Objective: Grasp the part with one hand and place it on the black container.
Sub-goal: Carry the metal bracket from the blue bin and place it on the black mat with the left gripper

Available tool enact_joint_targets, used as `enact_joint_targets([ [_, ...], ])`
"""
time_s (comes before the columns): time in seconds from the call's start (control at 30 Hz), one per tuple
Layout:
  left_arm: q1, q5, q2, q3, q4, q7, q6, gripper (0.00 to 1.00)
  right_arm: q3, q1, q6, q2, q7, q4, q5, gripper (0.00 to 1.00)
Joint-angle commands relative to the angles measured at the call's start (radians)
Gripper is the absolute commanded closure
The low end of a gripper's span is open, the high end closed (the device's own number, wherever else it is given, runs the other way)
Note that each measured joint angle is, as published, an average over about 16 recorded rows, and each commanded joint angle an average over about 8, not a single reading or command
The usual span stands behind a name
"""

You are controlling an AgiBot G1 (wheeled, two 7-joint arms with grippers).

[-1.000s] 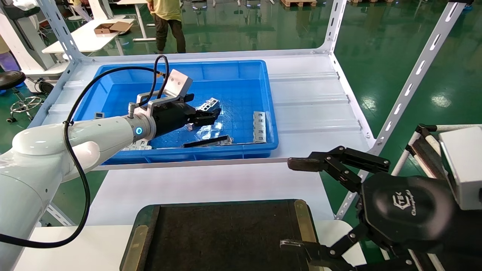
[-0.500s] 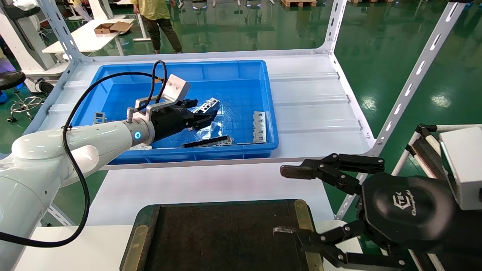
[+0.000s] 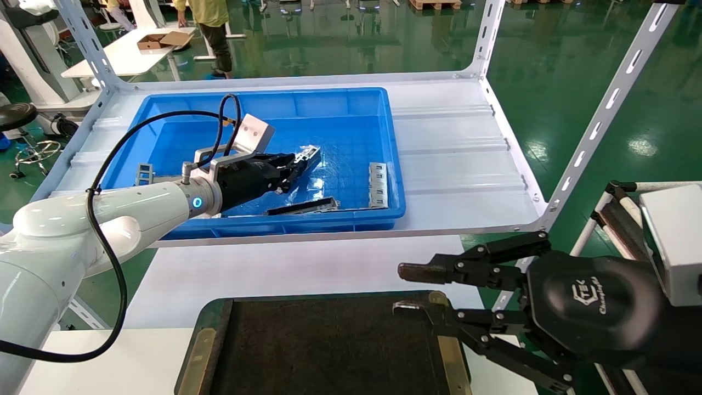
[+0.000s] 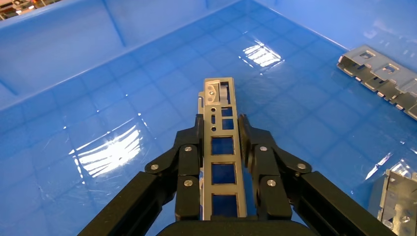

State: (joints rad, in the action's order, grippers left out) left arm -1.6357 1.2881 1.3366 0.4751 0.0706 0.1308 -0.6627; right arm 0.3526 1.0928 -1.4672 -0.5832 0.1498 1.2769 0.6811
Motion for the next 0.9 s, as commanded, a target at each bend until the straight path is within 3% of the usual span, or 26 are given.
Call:
enact_joint_targets([
  [0.03,0.0,-0.001,-0.001,0.0,-0.003,0.003,0.0,1.0,0.0,0.0,0.0,0.0,0.0,0.0,0.0,1.0],
  [0.47,-0.024,-0.061,-0.04,-0.037,0.023,0.042,-0.106,1.0,0.0,0.0,0.0,0.0,0.0,0.0,0.0,1.0],
  [0.9,-0.05,-0.128,-0.119,-0.07,0.115,0.042,-0.459,1.0,0.0,0.0,0.0,0.0,0.0,0.0,0.0,1.0],
])
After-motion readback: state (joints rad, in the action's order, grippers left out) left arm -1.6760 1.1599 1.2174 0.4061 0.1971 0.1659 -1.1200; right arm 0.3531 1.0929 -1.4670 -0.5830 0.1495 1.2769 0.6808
